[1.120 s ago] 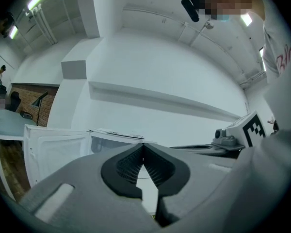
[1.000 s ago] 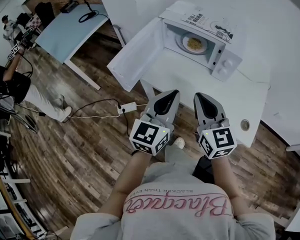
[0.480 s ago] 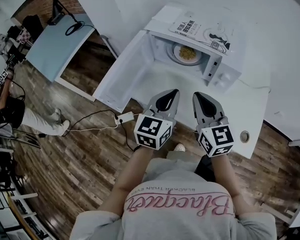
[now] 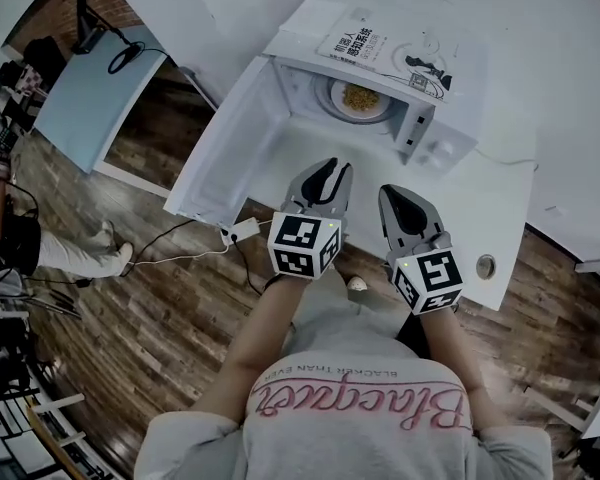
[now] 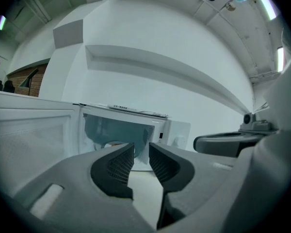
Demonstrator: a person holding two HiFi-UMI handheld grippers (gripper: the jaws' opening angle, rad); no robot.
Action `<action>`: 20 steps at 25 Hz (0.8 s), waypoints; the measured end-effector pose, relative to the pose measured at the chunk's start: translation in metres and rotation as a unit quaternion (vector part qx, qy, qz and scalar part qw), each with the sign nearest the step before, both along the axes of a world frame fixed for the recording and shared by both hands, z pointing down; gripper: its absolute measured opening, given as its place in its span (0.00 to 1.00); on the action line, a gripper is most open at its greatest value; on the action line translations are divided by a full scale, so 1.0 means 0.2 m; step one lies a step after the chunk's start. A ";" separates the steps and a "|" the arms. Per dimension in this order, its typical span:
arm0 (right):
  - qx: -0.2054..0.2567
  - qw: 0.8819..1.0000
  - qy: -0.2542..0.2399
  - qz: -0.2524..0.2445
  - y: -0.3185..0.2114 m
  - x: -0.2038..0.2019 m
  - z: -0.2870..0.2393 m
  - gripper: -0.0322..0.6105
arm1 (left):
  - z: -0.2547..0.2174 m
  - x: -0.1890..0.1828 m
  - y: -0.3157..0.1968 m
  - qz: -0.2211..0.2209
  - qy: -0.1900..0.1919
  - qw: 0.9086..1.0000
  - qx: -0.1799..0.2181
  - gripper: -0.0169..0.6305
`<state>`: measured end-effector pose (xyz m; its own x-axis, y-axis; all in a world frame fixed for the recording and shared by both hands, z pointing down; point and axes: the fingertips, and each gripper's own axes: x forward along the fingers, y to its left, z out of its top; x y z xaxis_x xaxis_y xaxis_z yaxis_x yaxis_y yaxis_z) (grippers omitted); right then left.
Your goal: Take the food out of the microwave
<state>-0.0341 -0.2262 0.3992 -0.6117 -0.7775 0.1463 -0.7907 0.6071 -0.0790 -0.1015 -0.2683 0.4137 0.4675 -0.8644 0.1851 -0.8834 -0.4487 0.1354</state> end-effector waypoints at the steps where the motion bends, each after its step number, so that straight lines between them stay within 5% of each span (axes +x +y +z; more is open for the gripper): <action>1: 0.000 1.000 0.002 0.000 -0.01 0.00 0.00 0.07 | 0.01 -0.01 -0.03 -0.004 -0.001 1.000 -0.003 0.16; 20: -0.038 0.999 0.030 0.018 -0.46 -0.12 0.16 0.07 | 0.38 -0.09 -0.77 -0.019 -0.024 0.996 -0.084 0.20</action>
<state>-0.0576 -0.3177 0.4305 -0.5720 -0.7841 0.2408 -0.8165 0.5724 -0.0753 -0.1195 -0.4213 0.4900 0.4225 -0.8362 0.3496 -0.9064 -0.3901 0.1622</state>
